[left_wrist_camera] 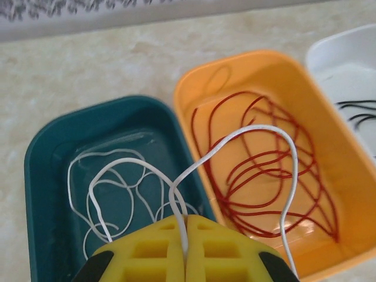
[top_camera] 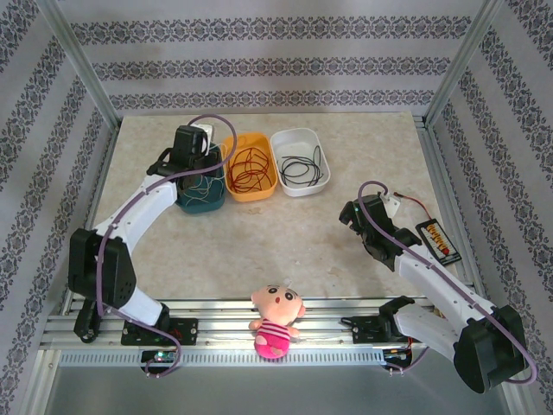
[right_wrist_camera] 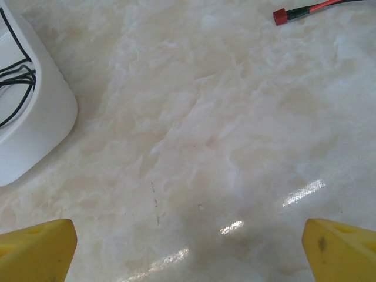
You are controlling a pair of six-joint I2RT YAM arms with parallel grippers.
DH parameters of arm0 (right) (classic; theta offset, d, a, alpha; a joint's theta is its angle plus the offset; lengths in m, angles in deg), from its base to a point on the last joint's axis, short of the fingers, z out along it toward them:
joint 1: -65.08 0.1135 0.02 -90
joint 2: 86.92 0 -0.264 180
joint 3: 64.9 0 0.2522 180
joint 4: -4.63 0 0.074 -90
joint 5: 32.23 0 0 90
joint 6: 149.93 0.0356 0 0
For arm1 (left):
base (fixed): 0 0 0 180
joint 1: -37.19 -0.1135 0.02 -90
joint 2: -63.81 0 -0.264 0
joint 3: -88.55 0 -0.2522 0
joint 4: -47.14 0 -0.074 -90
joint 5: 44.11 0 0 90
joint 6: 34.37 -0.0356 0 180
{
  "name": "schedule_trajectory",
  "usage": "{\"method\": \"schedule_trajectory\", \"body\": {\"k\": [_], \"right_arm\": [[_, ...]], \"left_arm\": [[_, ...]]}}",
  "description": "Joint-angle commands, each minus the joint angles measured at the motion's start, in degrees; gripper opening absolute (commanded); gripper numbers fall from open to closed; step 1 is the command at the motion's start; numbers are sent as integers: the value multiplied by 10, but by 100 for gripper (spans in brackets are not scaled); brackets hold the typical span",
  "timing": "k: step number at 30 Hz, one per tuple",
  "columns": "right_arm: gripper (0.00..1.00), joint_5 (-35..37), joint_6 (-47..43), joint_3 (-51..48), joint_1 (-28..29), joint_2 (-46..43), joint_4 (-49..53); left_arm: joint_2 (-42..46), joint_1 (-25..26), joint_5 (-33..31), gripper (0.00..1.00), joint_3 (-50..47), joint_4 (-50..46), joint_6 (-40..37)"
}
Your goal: Untangle the cables
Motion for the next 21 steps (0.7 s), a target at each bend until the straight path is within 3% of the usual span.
{"method": "schedule_trajectory", "body": {"k": [1, 10, 18, 21], "right_arm": [[98, 5, 0, 5, -5, -10, 1], [98, 3, -3, 10, -4, -5, 3], [98, -2, -6, 18, -5, 3, 1], [98, -3, -7, 20, -5, 6, 3]], "left_arm": [[-25, -19, 2, 0, -13, 27, 25], [-91, -51, -14, 0, -18, 21, 40], [-151, -61, -20, 8, 14, -3, 32], [-156, -62, -22, 17, 26, -12, 29]]}}
